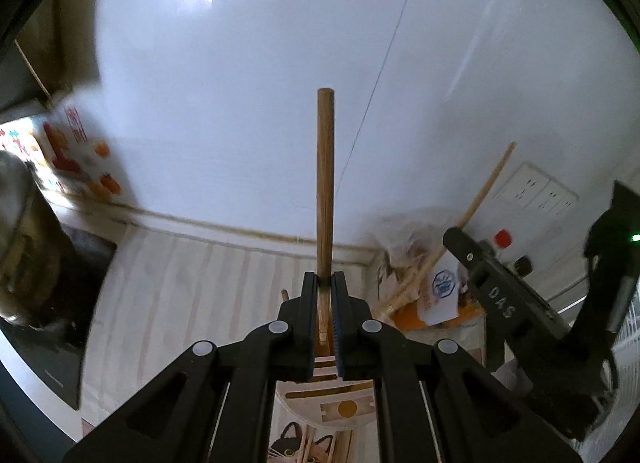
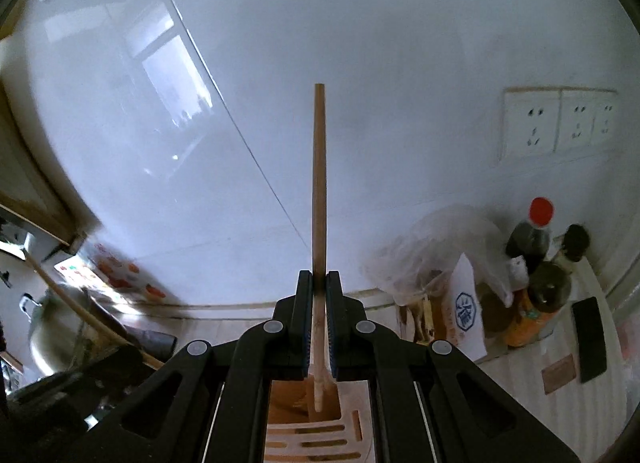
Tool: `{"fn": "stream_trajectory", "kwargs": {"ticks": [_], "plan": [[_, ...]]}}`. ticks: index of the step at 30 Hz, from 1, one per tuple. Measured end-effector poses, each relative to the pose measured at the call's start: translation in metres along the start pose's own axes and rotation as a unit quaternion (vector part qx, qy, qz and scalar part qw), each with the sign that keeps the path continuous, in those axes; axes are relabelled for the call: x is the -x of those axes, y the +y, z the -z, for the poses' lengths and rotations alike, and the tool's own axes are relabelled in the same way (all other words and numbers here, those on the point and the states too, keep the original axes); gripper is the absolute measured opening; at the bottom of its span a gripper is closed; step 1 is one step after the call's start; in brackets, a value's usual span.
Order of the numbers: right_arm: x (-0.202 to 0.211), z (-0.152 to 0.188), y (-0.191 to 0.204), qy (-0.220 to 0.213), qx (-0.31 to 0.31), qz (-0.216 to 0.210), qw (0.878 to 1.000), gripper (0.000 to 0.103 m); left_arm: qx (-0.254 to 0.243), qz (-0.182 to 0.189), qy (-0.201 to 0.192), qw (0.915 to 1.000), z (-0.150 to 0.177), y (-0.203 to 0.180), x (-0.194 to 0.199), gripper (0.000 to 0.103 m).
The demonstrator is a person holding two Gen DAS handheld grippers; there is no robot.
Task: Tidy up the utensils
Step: 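Carry both chopsticks up over the pink holder, then drop the chopsticks into the holder by opening both tools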
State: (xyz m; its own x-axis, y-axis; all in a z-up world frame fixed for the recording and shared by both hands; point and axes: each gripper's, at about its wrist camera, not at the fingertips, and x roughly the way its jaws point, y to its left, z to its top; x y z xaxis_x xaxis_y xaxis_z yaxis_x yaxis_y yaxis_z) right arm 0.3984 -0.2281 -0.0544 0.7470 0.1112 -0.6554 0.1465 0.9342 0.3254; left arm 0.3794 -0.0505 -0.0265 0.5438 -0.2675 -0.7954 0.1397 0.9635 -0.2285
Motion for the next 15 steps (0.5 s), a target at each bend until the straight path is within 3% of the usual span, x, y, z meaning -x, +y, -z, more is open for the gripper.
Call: {"fn": "stream_trajectory", "kwargs": {"ticks": [8, 15], "plan": [[-0.031, 0.020, -0.006, 0.034, 0.006, -0.004, 0.999, 0.007, 0.003, 0.002, 0.043, 0.9991, 0.010, 0.010, -0.038, 0.005], [-0.036, 0.031, -0.007, 0.091, 0.013, -0.037, 0.995, 0.008, 0.003, 0.032, 0.043, 0.9986, 0.011, 0.004, -0.017, 0.012]]}}
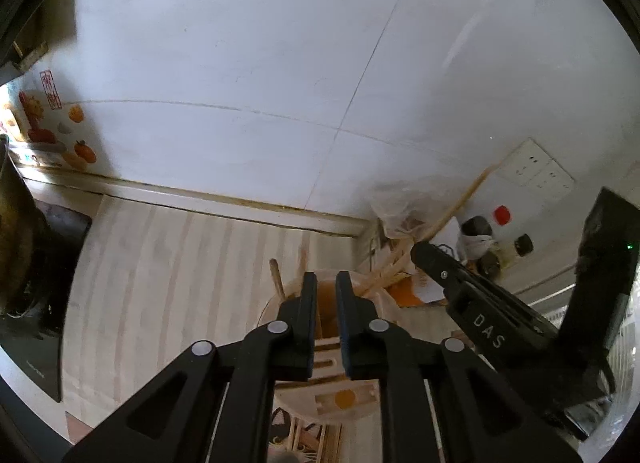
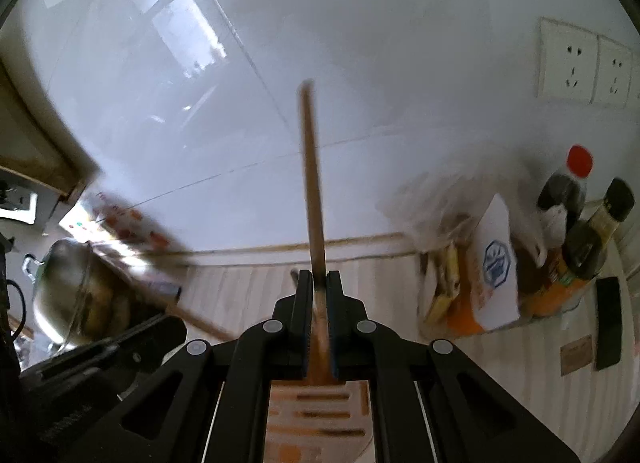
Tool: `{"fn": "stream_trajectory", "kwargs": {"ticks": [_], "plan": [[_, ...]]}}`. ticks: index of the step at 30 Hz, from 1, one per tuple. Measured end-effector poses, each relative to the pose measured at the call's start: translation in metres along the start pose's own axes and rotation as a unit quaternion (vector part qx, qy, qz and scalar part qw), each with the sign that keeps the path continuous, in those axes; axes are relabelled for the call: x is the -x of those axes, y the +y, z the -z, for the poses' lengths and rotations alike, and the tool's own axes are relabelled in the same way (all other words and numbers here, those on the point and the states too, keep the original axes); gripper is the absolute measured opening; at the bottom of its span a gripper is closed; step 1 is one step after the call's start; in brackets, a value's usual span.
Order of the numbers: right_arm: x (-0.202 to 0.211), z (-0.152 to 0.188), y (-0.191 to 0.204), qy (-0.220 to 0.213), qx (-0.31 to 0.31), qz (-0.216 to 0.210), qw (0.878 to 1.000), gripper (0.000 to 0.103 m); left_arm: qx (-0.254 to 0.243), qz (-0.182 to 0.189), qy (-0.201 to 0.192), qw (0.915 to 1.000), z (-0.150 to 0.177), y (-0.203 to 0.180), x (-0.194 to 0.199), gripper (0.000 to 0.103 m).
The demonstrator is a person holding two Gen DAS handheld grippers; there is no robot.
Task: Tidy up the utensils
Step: 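Drop the chopsticks into the holder by opening both tools, then return both tools to the mat and grasp one chopstick each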
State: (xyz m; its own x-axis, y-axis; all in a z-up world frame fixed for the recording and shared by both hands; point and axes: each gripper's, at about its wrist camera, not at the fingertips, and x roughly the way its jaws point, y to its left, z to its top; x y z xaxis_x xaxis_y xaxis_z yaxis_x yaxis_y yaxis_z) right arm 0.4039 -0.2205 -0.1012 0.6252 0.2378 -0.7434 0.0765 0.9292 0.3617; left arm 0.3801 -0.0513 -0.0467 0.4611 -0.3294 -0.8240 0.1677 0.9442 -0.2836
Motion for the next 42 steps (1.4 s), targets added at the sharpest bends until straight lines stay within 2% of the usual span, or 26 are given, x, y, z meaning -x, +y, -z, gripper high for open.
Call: {"fn": "stream_trajectory", "kwargs": {"ticks": [1, 2, 3, 5, 8, 10, 11, 12, 15, 17, 19, 21, 27, 33, 35, 37, 38, 40, 42], "plan": [[0.004, 0.002, -0.001, 0.000, -0.002, -0.002, 1.000, 0.013, -0.005, -0.006, -0.007, 0.9999, 0.001, 0.000, 0.008, 0.014], [0.008, 0.003, -0.001, 0.000, -0.003, -0.005, 1.000, 0.017, -0.008, -0.011, -0.011, 0.9998, 0.002, -0.001, 0.013, 0.026], [0.012, 0.004, -0.003, -0.002, -0.006, -0.007, 1.000, 0.023, -0.013, -0.025, -0.020, 0.9994, 0.003, 0.000, 0.021, 0.049], [0.024, 0.007, -0.008, -0.011, -0.014, -0.005, 1.000, 0.027, -0.014, -0.042, -0.036, 0.9984, 0.004, 0.004, 0.032, 0.078], [0.041, 0.012, -0.016, -0.019, -0.026, 0.001, 0.999, 0.037, -0.013, -0.072, -0.060, 0.9955, 0.010, 0.014, 0.047, 0.080], [0.050, 0.016, -0.023, -0.024, -0.032, 0.007, 0.999, 0.044, -0.010, -0.092, -0.070, 0.9932, 0.015, 0.024, 0.053, 0.090], [0.054, 0.018, -0.026, -0.026, -0.036, 0.012, 0.999, 0.046, -0.009, -0.098, -0.074, 0.9923, 0.018, 0.027, 0.055, 0.100], [0.058, 0.021, -0.028, -0.028, -0.039, 0.016, 0.999, 0.050, -0.008, -0.109, -0.081, 0.9907, 0.022, 0.033, 0.057, 0.103], [0.068, 0.035, -0.032, -0.033, -0.040, 0.029, 0.998, 0.057, -0.010, -0.129, -0.079, 0.9884, 0.035, 0.043, 0.055, 0.103], [0.070, 0.046, -0.036, -0.035, -0.048, 0.033, 0.998, 0.064, -0.014, -0.140, -0.073, 0.9873, 0.045, 0.047, 0.051, 0.103], [0.072, 0.058, -0.040, -0.040, -0.052, 0.037, 0.997, 0.077, -0.018, -0.146, -0.065, 0.9871, 0.056, 0.049, 0.044, 0.103], [0.072, 0.070, -0.042, -0.043, -0.049, 0.050, 0.997, 0.081, -0.022, -0.148, -0.052, 0.9873, 0.068, 0.053, 0.036, 0.103], [0.063, 0.114, -0.053, -0.013, -0.048, 0.084, 0.995, 0.082, -0.036, -0.162, -0.014, 0.9860, 0.112, 0.061, 0.007, 0.103], [0.030, 0.173, -0.071, 0.067, -0.061, 0.117, 0.989, 0.082, -0.055, -0.190, 0.039, 0.9794, 0.166, 0.069, -0.034, 0.103], [0.012, 0.199, -0.080, 0.105, -0.072, 0.121, 0.984, 0.079, -0.068, -0.196, 0.060, 0.9765, 0.183, 0.070, -0.049, 0.103], [-0.005, 0.220, -0.086, 0.135, -0.081, 0.124, 0.980, 0.063, -0.079, -0.203, 0.084, 0.9724, 0.199, 0.071, -0.065, 0.103], [-0.017, 0.233, -0.090, 0.158, -0.084, 0.124, 0.976, 0.058, -0.084, -0.203, 0.098, 0.9706, 0.209, 0.073, -0.073, 0.103], [-0.033, 0.251, -0.095, 0.188, -0.090, 0.123, 0.970, 0.046, -0.092, -0.204, 0.122, 0.9669, 0.223, 0.074, -0.088, 0.098], [-0.047, 0.267, -0.098, 0.210, -0.091, 0.123, 0.966, 0.039, -0.095, -0.195, 0.147, 0.9651, 0.235, 0.075, -0.100, 0.083]]}}
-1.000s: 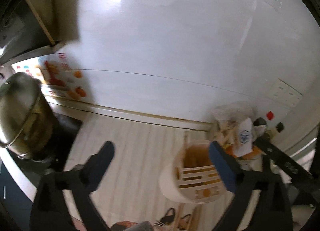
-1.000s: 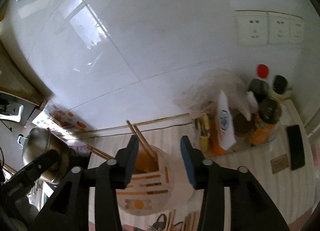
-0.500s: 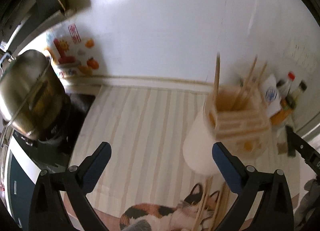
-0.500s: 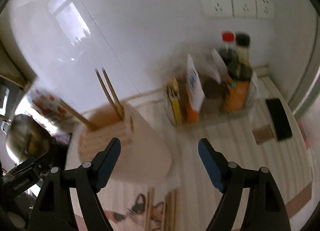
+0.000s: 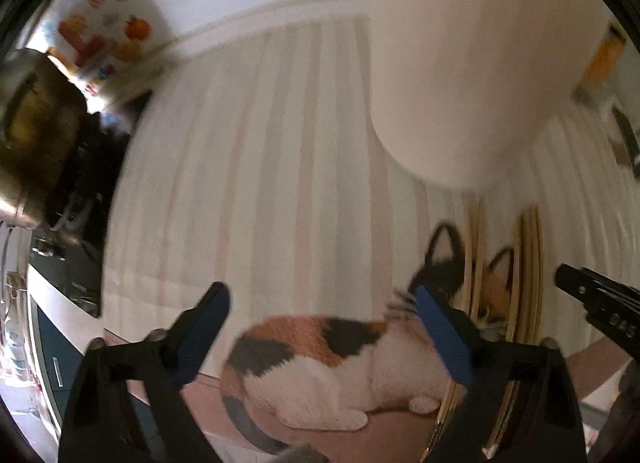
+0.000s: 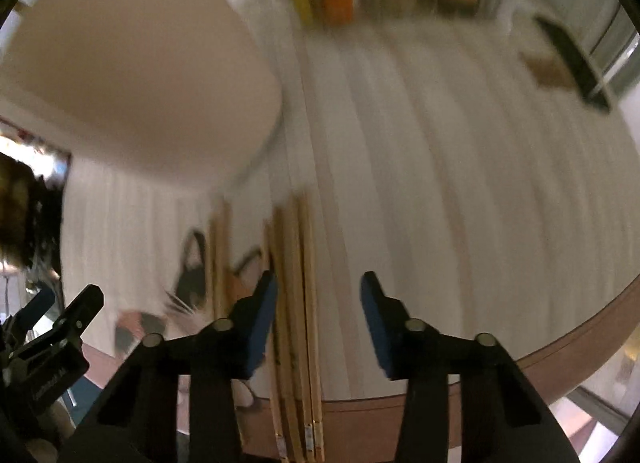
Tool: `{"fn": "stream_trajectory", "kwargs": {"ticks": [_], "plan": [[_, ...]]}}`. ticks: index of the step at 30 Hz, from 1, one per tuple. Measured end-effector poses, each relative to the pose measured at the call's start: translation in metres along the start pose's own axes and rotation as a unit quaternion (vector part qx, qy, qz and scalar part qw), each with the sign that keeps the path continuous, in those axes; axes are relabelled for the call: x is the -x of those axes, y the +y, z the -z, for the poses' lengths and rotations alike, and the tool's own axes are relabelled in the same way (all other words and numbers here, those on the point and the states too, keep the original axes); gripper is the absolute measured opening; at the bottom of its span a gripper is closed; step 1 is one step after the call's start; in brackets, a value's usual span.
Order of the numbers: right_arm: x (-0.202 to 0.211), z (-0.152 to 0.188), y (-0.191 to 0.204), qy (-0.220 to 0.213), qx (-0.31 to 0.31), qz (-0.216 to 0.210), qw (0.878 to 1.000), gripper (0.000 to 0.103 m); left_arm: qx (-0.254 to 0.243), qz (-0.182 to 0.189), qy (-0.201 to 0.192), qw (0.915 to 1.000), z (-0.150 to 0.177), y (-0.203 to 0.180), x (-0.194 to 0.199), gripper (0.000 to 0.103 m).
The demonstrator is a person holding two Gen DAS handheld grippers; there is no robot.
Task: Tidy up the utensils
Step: 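Return both tools to the mat and grasp one chopstick each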
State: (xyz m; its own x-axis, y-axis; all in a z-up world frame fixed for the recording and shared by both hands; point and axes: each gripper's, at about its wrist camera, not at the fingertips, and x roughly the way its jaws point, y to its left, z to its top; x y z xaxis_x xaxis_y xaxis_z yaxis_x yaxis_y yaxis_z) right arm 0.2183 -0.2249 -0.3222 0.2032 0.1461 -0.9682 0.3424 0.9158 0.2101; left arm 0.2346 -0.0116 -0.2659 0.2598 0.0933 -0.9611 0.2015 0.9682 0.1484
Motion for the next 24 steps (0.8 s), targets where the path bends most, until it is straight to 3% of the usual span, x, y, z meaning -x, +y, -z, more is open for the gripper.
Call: {"fn": "stream_trajectory", "kwargs": {"ticks": [2, 4, 6, 9, 15, 16, 18, 20, 21, 24], "plan": [[-0.017, 0.008, 0.002, 0.019, 0.010, 0.004, 1.000, 0.029, -0.003, 0.020, 0.017, 0.9997, 0.005, -0.007, -0.010, 0.076], [-0.026, 0.014, 0.003, 0.029, 0.019, 0.007, 0.999, 0.012, -0.006, 0.051, 0.035, 0.9981, 0.007, -0.013, -0.017, 0.074], [-0.025, 0.017, 0.004, 0.018, 0.032, 0.031, 0.999, 0.006, -0.013, 0.082, 0.050, 0.9953, 0.008, -0.024, -0.023, 0.070], [-0.023, 0.021, -0.006, 0.016, 0.025, 0.046, 0.998, 0.005, -0.025, 0.105, 0.067, 0.9919, 0.007, -0.038, -0.031, 0.049], [-0.018, 0.026, -0.037, 0.020, -0.003, 0.058, 0.998, 0.006, -0.054, 0.122, 0.077, 0.9881, 0.004, -0.068, -0.042, 0.039], [-0.017, 0.028, -0.041, 0.020, -0.008, 0.057, 0.998, 0.006, -0.060, 0.120, 0.075, 0.9881, 0.003, -0.072, -0.041, 0.038], [-0.016, 0.029, -0.047, 0.020, -0.015, 0.058, 0.998, 0.006, -0.074, 0.112, 0.080, 0.9877, 0.004, -0.081, -0.044, 0.021], [-0.016, 0.030, -0.054, 0.021, -0.019, 0.058, 0.998, 0.006, -0.083, 0.098, 0.072, 0.9891, 0.004, -0.088, -0.042, 0.018], [-0.016, 0.031, -0.054, 0.021, -0.018, 0.059, 0.998, 0.006, -0.084, 0.095, 0.069, 0.9895, 0.004, -0.089, -0.042, 0.008], [-0.015, 0.032, -0.057, 0.021, -0.018, 0.059, 0.998, 0.006, -0.070, 0.091, 0.070, 0.9910, 0.004, -0.083, -0.044, 0.004]]}}
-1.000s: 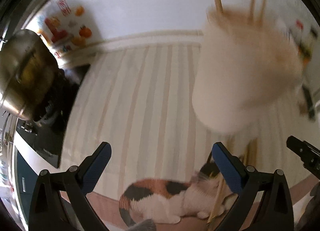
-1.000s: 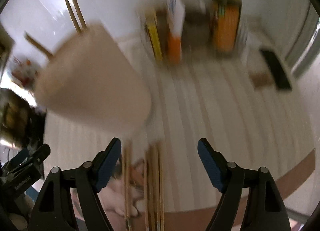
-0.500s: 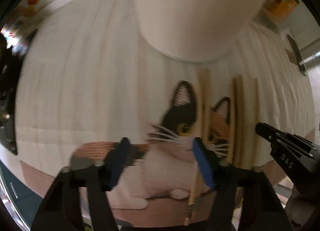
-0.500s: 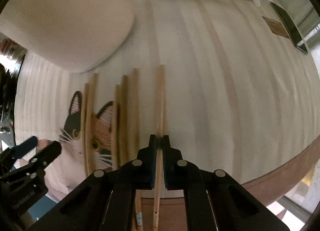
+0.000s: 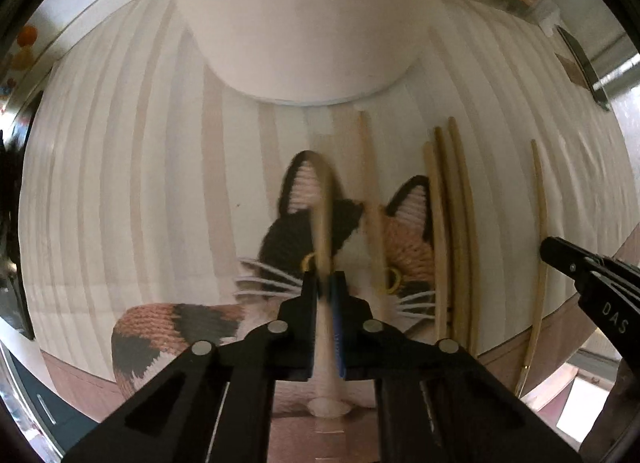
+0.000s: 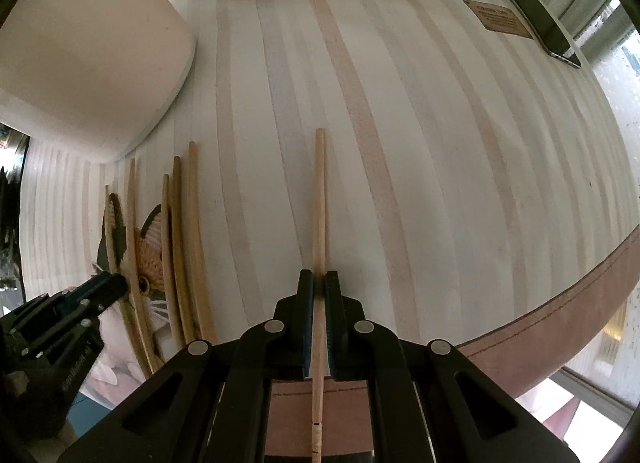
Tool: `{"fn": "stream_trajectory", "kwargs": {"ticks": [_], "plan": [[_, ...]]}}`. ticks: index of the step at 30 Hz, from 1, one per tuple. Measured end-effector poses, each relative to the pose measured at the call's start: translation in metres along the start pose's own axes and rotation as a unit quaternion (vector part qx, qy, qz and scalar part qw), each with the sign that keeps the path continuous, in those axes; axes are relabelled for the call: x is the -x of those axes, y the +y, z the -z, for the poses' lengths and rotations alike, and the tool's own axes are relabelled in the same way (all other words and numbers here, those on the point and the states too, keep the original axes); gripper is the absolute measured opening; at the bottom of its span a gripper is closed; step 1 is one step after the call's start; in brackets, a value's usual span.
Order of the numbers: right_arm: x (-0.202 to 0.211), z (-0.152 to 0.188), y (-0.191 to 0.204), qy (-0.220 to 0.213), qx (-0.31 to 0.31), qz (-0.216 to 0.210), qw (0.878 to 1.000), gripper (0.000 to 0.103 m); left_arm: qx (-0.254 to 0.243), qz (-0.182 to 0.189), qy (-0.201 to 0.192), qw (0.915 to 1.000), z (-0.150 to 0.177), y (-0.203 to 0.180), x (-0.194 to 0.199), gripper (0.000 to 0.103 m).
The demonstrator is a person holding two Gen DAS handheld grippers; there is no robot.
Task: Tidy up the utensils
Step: 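Return both tools to the mat and grasp one chopstick each, then lift the held chopsticks off the mat with both tools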
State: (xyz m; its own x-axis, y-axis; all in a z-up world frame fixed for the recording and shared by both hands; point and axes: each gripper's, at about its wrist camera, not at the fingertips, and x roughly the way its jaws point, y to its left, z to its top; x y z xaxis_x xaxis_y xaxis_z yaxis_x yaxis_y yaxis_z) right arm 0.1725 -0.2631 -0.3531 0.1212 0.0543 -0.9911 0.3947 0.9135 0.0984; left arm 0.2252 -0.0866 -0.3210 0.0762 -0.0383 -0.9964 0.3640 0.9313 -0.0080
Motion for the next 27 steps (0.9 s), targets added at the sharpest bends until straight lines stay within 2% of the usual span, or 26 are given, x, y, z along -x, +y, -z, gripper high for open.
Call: {"fn": "stream_trajectory", "kwargs": {"ticks": [8, 12, 16, 21, 27], "plan": [[0.004, -0.011, -0.008, 0.006, 0.006, -0.011, 1.000, 0.006, 0.064, -0.002, 0.010, 0.9979, 0.017, 0.057, -0.001, 0.004], [0.002, -0.006, 0.010, 0.018, 0.018, -0.029, 0.999, 0.006, 0.080, 0.002, 0.009, 0.9968, 0.022, 0.075, -0.002, 0.004], [0.002, -0.004, 0.017, 0.021, 0.035, -0.015, 0.999, 0.007, 0.077, -0.004, 0.008, 0.9970, 0.024, 0.077, -0.004, 0.005], [0.003, -0.002, 0.025, 0.046, 0.066, 0.008, 0.997, 0.007, 0.078, -0.004, 0.006, 0.9969, 0.029, 0.073, -0.006, 0.005], [0.005, 0.012, 0.050, 0.042, 0.120, 0.046, 0.991, 0.007, 0.077, -0.003, 0.007, 0.9970, 0.033, 0.074, -0.004, 0.005]]}}
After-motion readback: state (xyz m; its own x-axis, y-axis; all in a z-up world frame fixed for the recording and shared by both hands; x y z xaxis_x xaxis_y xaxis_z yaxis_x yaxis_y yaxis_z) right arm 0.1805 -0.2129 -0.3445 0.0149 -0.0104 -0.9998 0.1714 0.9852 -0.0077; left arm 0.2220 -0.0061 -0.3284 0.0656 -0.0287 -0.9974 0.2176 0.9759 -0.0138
